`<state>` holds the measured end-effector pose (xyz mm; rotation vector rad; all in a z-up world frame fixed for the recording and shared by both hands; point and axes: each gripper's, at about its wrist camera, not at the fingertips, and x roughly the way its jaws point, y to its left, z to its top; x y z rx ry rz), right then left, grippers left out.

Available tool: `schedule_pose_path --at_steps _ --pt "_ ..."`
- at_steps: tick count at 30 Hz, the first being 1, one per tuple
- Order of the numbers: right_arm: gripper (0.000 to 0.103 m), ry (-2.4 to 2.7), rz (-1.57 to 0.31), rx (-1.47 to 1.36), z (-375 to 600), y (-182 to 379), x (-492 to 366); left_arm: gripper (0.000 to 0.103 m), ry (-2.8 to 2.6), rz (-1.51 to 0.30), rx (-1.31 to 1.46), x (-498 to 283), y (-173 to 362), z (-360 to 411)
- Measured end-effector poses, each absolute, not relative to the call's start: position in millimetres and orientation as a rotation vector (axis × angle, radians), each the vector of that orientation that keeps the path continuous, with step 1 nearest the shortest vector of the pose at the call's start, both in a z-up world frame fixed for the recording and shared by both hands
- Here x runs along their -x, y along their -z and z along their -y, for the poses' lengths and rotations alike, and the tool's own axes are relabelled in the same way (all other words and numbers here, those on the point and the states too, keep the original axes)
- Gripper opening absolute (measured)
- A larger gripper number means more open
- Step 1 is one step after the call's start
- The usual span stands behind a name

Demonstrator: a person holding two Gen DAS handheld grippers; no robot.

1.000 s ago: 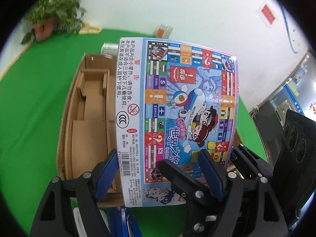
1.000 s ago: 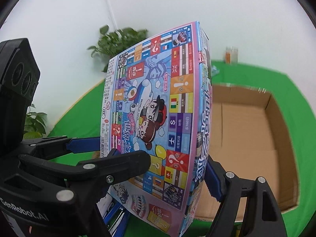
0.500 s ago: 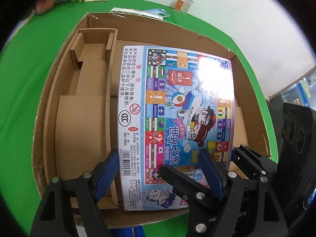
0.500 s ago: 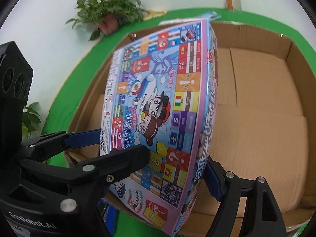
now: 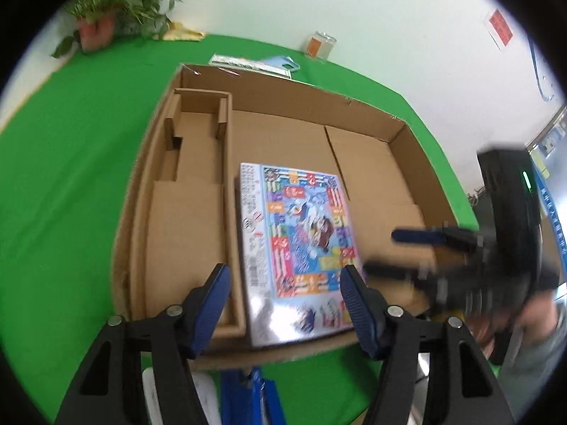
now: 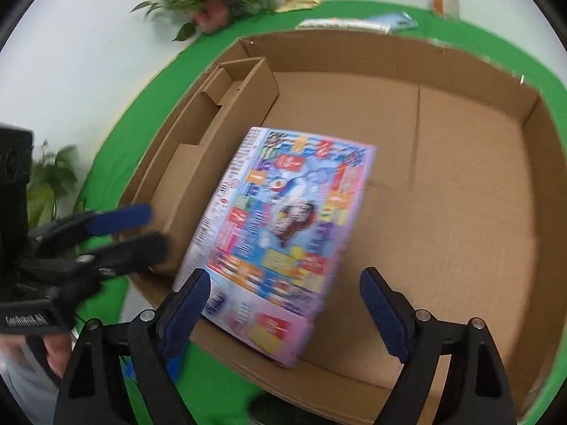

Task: Organize rigid objects
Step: 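Lower the board-game box flat into the cardboard box and release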

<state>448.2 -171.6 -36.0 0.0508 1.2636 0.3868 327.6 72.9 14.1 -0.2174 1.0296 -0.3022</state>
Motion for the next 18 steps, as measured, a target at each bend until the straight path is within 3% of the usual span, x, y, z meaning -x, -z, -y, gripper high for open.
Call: schedule_pose_path --at_steps 2,4,5,13,15,17,18 --pt "0.046 -0.355 -1.291 -0.047 180 40 -459 0.063 0.327 -1.028 0.214 -318 -9 -66" --pt "0.027 -0.347 -1.358 -0.045 175 64 -466 0.063 0.353 -1.029 0.177 -313 -5 -57" --pt "0.024 -0.36 -1.374 -0.053 175 72 -467 0.063 0.362 -1.025 0.157 -309 -4 -52" --pt "0.029 -0.428 -1.292 -0.049 167 61 -453 0.063 0.451 -1.025 0.167 -300 10 -38" --pt "0.045 -0.392 -1.219 -0.029 177 39 -432 0.063 0.464 -1.015 0.154 -298 14 -36" --pt "0.072 -0.313 -1.108 -0.019 196 9 -398 0.063 0.454 -1.023 0.158 -298 16 -36" --pt "0.073 -0.252 -1.071 -0.007 208 -2 -384 0.063 0.452 -1.023 0.159 -298 17 -36"
